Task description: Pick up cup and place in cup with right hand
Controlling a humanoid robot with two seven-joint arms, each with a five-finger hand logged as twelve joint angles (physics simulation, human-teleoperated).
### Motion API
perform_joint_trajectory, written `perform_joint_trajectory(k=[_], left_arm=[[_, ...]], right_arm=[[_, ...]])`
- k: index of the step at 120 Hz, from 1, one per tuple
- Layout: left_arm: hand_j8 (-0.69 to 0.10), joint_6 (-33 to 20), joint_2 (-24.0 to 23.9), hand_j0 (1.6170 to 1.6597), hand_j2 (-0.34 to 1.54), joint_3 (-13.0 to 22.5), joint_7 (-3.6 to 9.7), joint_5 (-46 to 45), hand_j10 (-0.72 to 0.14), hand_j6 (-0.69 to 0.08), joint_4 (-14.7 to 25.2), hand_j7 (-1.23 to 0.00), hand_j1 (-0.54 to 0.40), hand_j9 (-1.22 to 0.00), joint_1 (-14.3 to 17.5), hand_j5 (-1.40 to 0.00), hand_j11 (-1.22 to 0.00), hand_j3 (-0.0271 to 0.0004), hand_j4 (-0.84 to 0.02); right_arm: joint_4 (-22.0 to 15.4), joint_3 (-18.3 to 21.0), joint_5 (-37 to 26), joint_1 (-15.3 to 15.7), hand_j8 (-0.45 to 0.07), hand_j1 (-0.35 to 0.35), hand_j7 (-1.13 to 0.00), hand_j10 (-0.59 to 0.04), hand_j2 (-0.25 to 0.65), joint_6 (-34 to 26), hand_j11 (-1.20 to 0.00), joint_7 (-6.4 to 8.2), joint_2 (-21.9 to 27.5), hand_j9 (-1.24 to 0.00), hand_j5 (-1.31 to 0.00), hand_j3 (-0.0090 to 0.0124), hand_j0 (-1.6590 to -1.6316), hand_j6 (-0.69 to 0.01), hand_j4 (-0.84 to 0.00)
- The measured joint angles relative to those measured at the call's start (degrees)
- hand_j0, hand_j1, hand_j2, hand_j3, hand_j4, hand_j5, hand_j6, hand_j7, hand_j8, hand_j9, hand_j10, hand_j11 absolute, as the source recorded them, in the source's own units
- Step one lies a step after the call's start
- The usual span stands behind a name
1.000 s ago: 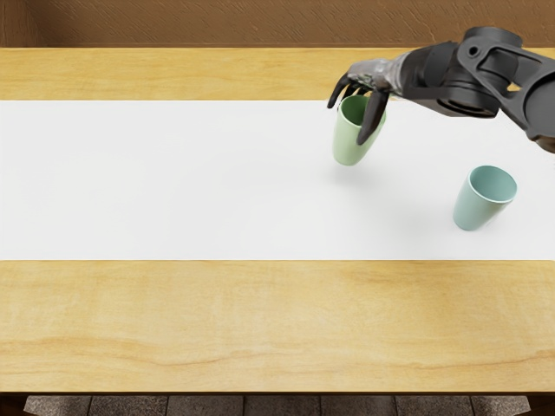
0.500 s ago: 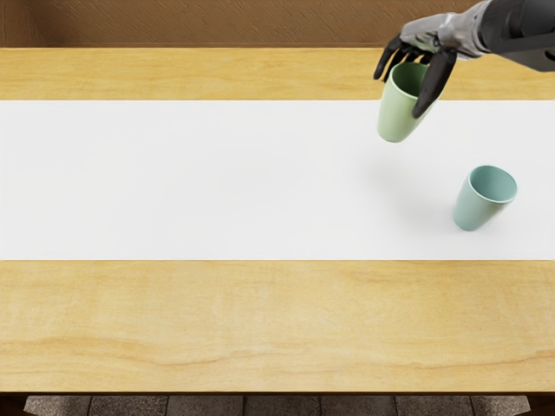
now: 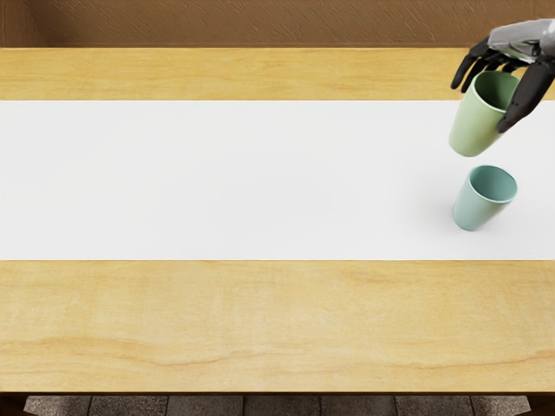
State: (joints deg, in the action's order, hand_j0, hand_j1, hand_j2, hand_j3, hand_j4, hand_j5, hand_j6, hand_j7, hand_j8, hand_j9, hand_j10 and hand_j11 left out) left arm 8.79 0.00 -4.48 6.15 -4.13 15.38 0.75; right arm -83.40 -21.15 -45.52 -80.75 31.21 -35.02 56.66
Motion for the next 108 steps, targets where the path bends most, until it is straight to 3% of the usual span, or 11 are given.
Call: perform_joint_trajectory(k=[25,34,96,108], left_arm=[[0.000,0.0,0.0,1.6581,0.00,0.0,0.00,0.0,0.000,0.000,0.0,0.00,0.349,0.00,0.0,0.00,0.00,0.0001,0.000],[0.000,0.0,0.0,1.6581,0.00,0.0,0.00,0.0,0.000,0.000,0.0,0.00,0.349,0.00,0.0,0.00,0.00,0.0001,0.000],[0.000,0.0,0.0,1.6581,0.00,0.0,0.00,0.0,0.000,0.000,0.0,0.00,0.349,0.00,0.0,0.00,0.00,0.0000,0.000],[0.000,0.0,0.0,1.6581,0.00,0.0,0.00,0.0,0.000,0.000,0.0,0.00,0.349,0.00,0.0,0.00,0.00,-0.0001,0.000]], right_arm=[[-1.9,-0.1,0.1,3.0,-0.240,0.028,-0.64,-0.287,-0.085,-0.3,-0.66,0.00,4.9,-0.69,-0.69,0.0010,-1.6540,-0.388,-0.451],[-2.0,-0.1,0.0,3.8,-0.238,0.041,-0.65,-0.283,-0.067,-0.7,-0.67,0.01,5.4,-0.69,-0.69,0.0004,-1.6541,-0.384,-0.461],[-1.4,-0.1,-0.1,8.8,-0.203,0.102,-0.65,-0.245,0.027,-3.7,-0.66,0.00,4.3,-0.68,-0.68,0.0000,-1.6546,-0.344,-0.472],[-1.4,-0.2,-0.1,9.0,-0.217,0.091,-0.62,-0.258,-0.002,-3.8,-0.63,0.01,4.3,-0.64,-0.65,0.0000,-1.6549,-0.356,-0.455]])
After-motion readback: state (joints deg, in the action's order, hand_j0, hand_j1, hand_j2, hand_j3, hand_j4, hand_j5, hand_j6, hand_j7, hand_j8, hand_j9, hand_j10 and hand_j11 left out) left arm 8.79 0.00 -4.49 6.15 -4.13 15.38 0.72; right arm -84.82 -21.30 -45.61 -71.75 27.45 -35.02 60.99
